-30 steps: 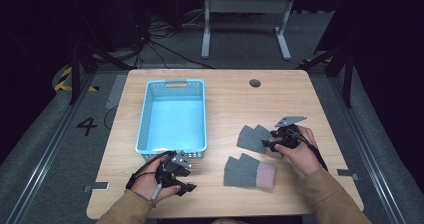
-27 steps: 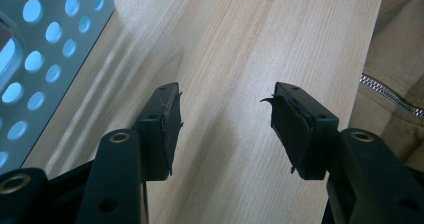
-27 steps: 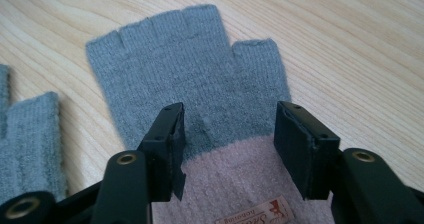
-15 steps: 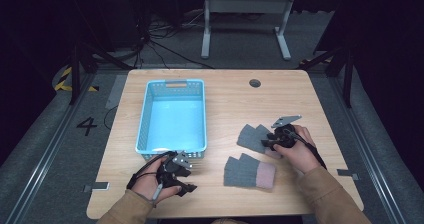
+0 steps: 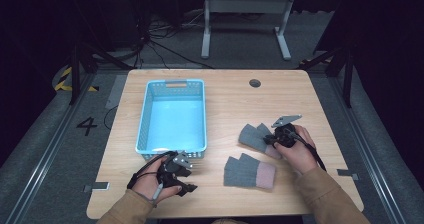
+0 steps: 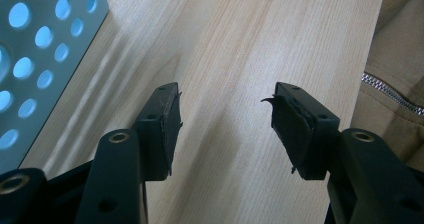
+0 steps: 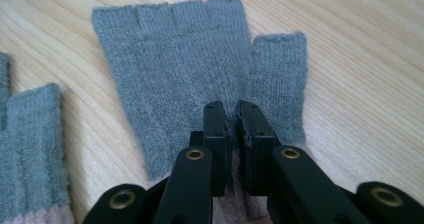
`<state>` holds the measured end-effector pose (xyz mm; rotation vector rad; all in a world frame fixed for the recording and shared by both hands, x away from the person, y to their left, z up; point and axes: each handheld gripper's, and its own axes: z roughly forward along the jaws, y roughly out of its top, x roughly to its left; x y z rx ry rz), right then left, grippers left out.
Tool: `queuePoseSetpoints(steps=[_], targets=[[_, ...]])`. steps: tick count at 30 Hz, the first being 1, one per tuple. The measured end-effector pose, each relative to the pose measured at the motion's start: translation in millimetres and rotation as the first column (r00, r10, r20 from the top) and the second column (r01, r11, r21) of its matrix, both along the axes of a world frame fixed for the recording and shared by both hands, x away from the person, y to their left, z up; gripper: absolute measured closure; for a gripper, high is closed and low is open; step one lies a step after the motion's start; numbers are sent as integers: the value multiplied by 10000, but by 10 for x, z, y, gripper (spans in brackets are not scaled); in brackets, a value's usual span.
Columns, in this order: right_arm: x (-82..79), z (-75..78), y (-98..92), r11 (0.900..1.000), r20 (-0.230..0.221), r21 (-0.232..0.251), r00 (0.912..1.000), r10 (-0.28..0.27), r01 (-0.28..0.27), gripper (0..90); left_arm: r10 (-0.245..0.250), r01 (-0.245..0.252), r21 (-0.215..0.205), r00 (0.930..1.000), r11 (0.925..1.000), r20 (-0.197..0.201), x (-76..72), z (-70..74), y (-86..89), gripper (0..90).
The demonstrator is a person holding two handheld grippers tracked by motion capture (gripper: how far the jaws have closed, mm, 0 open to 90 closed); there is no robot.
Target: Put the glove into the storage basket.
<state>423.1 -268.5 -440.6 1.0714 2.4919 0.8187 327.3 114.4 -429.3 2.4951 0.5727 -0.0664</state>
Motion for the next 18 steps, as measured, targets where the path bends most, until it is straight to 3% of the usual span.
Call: queuePoseSetpoints(steps=[18], targets=[[-214,350,-52,9989,874,430,9961,151,-189,852,-307,308,-25,9995,9995,42,49,15,-62,461]])
